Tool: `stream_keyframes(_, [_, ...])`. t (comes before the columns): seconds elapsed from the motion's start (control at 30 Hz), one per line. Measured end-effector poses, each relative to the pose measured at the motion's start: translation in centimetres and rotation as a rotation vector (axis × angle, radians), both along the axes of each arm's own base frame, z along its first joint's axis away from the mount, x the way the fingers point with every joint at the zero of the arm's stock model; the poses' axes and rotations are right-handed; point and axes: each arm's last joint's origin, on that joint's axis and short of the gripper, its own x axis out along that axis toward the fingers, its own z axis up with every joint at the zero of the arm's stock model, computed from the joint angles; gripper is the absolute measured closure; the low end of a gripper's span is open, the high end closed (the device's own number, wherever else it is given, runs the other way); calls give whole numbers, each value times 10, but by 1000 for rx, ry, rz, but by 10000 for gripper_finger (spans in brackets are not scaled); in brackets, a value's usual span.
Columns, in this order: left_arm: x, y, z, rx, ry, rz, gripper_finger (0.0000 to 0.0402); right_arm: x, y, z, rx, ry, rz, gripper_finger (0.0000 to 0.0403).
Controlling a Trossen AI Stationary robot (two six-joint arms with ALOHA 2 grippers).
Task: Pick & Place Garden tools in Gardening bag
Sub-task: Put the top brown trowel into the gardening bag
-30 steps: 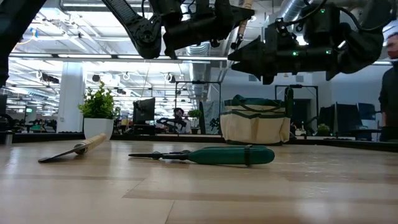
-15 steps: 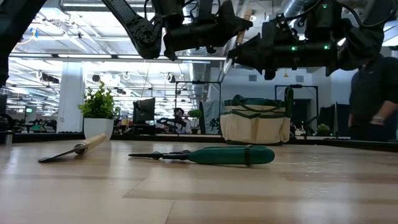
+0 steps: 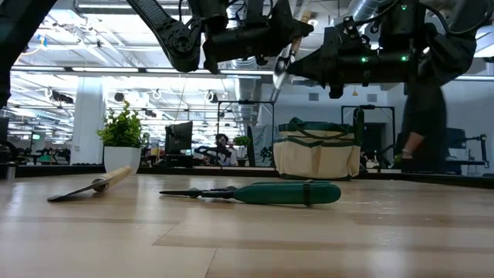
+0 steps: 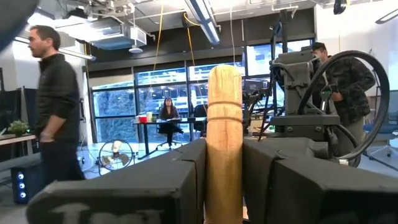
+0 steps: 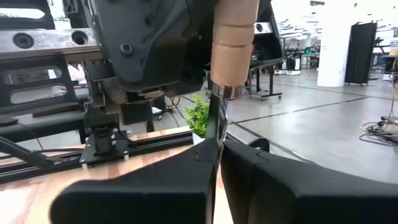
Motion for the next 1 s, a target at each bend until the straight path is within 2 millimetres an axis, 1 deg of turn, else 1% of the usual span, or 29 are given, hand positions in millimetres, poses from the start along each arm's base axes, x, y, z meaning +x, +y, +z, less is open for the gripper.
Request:
stream_keyframes(0.17, [0,0,0,0,3,-6,340,0,0,0,-12,7,-34,401])
stream_keyframes(0.63, [0,-1,-1,-7,5,-8,291,0,0,0,-20,9,-25,403])
stream_keyframes(0.77, [0,0,0,-7,3,-4,258,0,0,0,-20,11,-20,403])
stream_keyframes(0.9, [0,0,0,-7,1,-1,213,0,0,0,-20,13,-20,403])
stream_keyframes(1.0, [-2,0,5,-3,-9,-1,179,0,0,-1,-19,13,-22,403])
